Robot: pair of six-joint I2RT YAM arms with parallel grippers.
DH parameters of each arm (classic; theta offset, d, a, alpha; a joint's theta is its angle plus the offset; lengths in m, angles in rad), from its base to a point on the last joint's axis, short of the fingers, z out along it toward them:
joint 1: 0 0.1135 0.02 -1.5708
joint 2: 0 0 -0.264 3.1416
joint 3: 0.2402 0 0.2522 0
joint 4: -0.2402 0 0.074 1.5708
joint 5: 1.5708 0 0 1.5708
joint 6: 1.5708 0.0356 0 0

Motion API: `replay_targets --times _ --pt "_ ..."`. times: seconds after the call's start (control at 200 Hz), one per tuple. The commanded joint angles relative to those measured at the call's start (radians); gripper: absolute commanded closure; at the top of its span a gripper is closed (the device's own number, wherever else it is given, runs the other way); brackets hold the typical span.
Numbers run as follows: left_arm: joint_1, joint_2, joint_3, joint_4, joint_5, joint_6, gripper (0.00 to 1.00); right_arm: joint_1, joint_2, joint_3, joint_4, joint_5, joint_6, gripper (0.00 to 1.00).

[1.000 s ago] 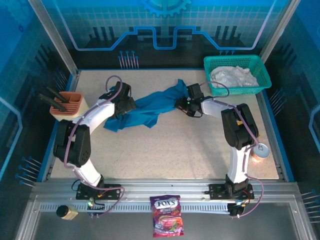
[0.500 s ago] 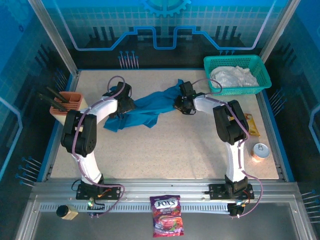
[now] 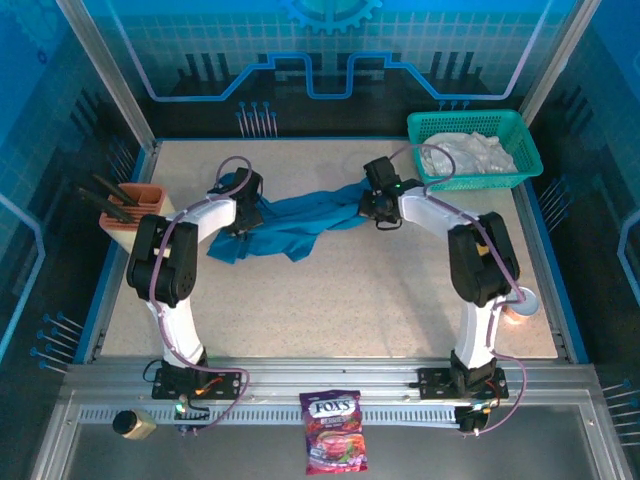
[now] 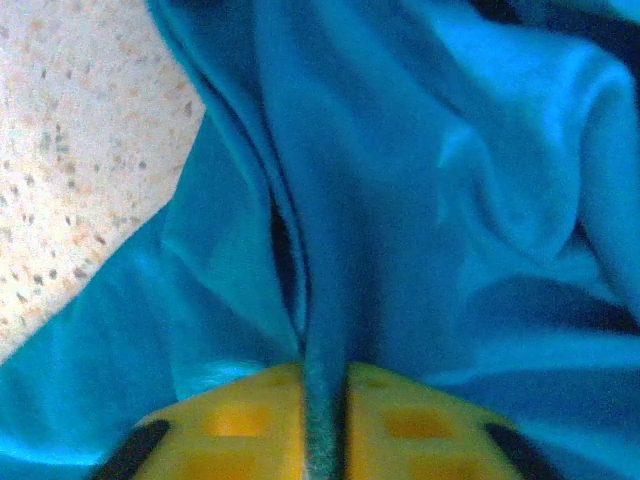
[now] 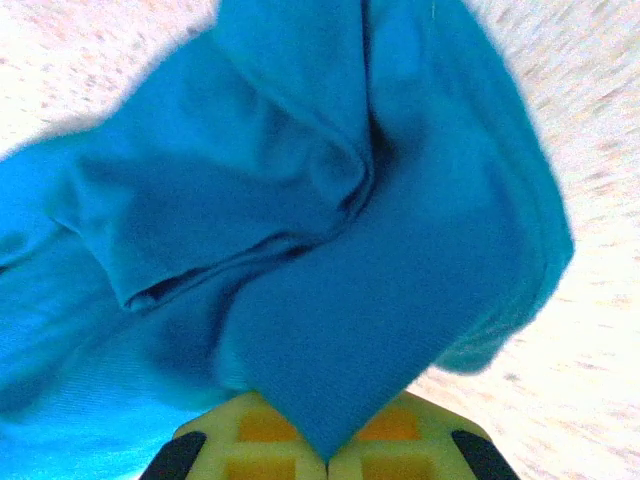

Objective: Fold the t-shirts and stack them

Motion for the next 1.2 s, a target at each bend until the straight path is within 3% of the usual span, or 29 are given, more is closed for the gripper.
replay_targets --times 0.0,0.325,0.55,0.721,0.801,0.961,1.061,1.196 --pt "0.008 -0.032 -0.05 -0.013 -0.008 -0.012 1.0 -0.007 -0.096 0.008 -0.16 0.128 -0.14 1.0" --pt "0.005 -0.207 -0.166 -0.051 -0.048 -0.035 1.0 -0.019 -0.094 0.189 -0.407 0.444 -0.377 1.0" --pt "-0.022 -0.27 -0.151 -0.093 -0.079 -0.029 1.0 -0.024 0.089 0.437 -0.44 0.612 -0.57 1.0" --pt "-0.043 -0.264 -0.134 -0.099 -0.108 -0.029 1.0 -0.034 0.258 0.653 -0.42 0.615 -0.643 1.0" --pt "-0.044 -0.244 -0.111 -0.089 -0.126 -0.016 1.0 -0.04 0.34 0.761 -0.433 0.586 -0.643 0.9" --pt "-0.048 -0.176 0.018 -0.11 -0.194 0.049 1.0 -0.048 0.41 0.915 -0.534 0.466 -0.563 0.57" --pt "-0.052 -0.147 0.104 -0.122 -0.253 0.094 1.0 -0.047 0.345 0.804 -0.518 0.384 -0.484 0.39" --pt "-0.052 -0.103 0.235 -0.138 -0.308 0.163 1.0 -0.044 0.143 0.478 -0.394 0.23 -0.367 0.28"
